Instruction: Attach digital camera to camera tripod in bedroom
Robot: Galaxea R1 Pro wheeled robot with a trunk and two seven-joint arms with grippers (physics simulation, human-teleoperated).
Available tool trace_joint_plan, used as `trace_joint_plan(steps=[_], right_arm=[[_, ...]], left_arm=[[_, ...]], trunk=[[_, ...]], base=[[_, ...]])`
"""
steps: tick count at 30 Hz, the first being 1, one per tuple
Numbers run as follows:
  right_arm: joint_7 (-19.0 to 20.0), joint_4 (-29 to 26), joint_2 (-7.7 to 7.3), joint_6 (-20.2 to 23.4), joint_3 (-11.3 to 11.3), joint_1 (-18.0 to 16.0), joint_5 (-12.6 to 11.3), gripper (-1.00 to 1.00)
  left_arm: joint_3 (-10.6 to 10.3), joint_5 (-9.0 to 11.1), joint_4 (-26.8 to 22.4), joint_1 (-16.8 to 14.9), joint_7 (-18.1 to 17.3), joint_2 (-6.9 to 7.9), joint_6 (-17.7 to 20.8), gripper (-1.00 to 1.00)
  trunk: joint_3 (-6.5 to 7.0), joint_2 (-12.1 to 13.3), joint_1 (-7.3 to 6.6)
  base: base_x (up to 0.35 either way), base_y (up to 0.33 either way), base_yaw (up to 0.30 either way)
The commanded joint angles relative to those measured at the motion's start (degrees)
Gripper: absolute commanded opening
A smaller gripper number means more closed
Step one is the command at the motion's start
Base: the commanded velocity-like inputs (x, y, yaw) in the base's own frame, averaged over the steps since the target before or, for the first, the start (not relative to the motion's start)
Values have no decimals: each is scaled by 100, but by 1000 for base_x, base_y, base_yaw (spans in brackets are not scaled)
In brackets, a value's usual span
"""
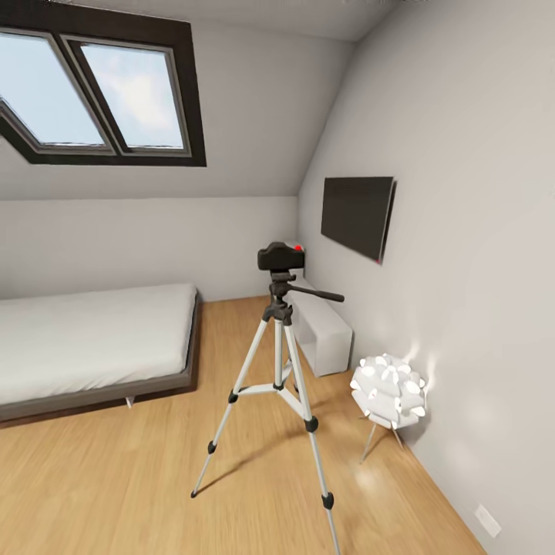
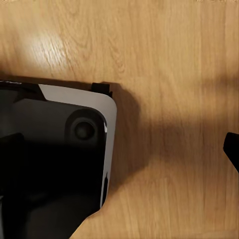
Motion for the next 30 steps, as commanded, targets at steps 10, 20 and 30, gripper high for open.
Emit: trace_joint_plan(steps=[10, 20, 30], right_arm=[[15, 7, 5, -5, -46, 30, 54, 100], [15, 7, 9, -114, -51, 108, 46, 100], [15, 7, 8, -135, -54, 232, 45, 100]], left_arm=[[-49, 47, -2, 0, -228, 52, 180, 100], [-51, 47, -2, 0, -242, 50, 164, 100], [-51, 47, -2, 0, -240, 46, 141, 100]], trunk=[[90, -3, 2], [182, -3, 2], [274, -3, 2]], base=[[0, 0, 0], [0, 0, 0], [0, 0, 0]])
